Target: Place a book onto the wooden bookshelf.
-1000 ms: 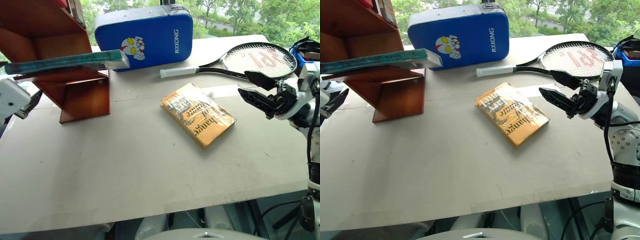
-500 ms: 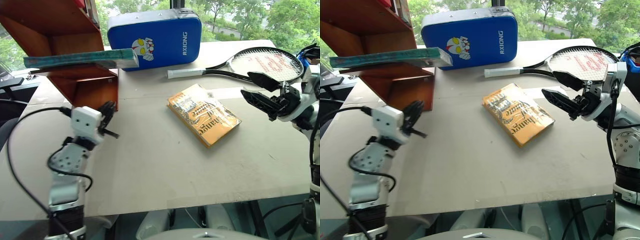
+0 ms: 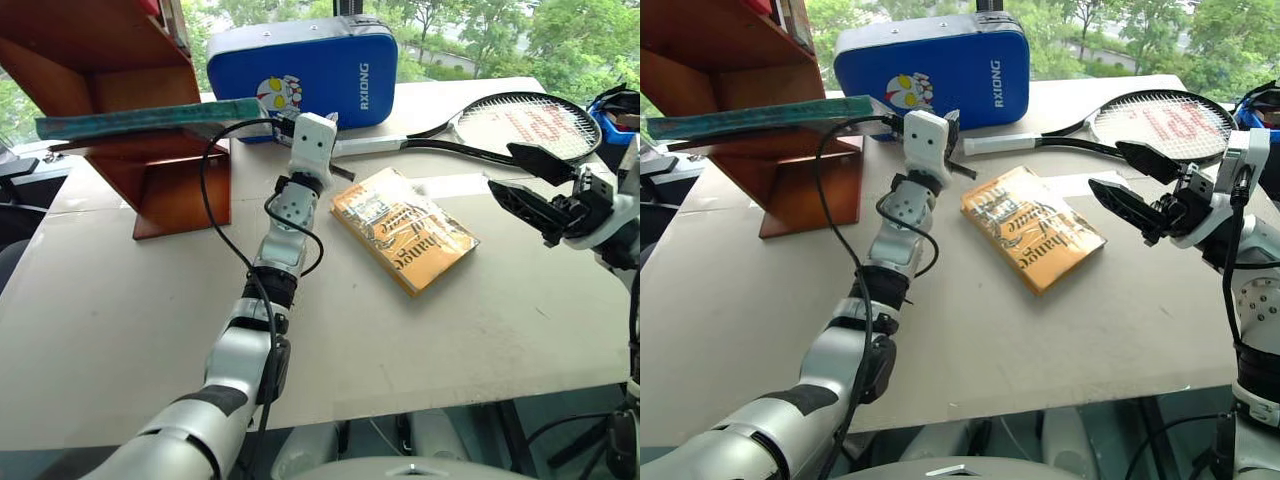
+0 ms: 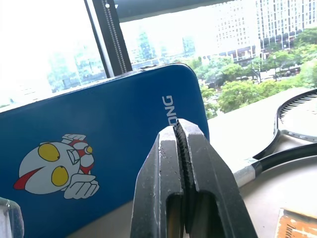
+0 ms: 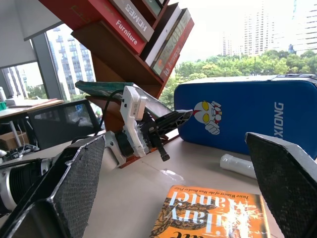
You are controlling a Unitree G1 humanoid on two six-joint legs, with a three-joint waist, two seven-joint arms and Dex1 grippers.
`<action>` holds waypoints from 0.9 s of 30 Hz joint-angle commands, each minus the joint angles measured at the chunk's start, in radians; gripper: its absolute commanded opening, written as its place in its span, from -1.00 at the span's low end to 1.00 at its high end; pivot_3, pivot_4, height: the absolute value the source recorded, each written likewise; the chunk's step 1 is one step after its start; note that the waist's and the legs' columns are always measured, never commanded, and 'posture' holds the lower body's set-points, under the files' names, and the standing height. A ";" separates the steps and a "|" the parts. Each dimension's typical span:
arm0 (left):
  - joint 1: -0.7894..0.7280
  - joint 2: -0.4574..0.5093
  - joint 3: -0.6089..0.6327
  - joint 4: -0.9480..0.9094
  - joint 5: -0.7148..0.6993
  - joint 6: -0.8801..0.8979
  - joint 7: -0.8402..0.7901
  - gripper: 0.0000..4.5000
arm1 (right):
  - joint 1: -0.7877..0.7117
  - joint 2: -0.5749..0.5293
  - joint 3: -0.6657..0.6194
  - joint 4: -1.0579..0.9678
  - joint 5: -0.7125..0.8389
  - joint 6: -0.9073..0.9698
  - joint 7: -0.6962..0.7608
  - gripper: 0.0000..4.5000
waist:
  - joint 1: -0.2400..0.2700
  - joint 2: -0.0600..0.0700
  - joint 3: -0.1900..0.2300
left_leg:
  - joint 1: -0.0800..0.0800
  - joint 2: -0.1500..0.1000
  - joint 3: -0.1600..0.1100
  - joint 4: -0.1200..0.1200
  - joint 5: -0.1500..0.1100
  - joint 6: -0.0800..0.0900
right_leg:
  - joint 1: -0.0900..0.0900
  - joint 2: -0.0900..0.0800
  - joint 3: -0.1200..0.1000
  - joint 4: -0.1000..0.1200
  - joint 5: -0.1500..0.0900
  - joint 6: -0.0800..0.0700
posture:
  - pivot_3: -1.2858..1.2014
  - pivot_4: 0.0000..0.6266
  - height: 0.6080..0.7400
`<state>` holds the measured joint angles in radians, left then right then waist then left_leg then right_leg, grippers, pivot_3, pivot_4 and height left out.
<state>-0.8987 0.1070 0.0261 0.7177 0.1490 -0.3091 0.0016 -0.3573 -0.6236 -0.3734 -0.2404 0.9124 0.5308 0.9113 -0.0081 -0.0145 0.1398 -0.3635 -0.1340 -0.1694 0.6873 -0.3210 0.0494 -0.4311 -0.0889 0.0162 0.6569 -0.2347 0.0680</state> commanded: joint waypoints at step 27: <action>0.045 0.091 0.003 -0.035 0.208 -0.020 0.617 -0.99 | -0.057 -0.034 -0.017 -0.022 0.145 0.060 0.036 1.00 | -0.006 0.000 0.000 | 0.001 -0.001 0.001 0.000 0.000 0.000 | -0.001 0.000 0.001 0.002 0.000 0.000 | 0.03 -0.52 1.00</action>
<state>-0.8575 0.1811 0.0276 0.7286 0.3606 -0.3291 0.6285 -0.3979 -0.6437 -0.3747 -0.2541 1.0390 0.5913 0.9362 -0.0138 -0.0147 0.1397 -0.3629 -0.1346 -0.1687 0.6874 -0.3210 0.0494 -0.4322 -0.0888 0.0174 0.6592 -0.2346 0.0683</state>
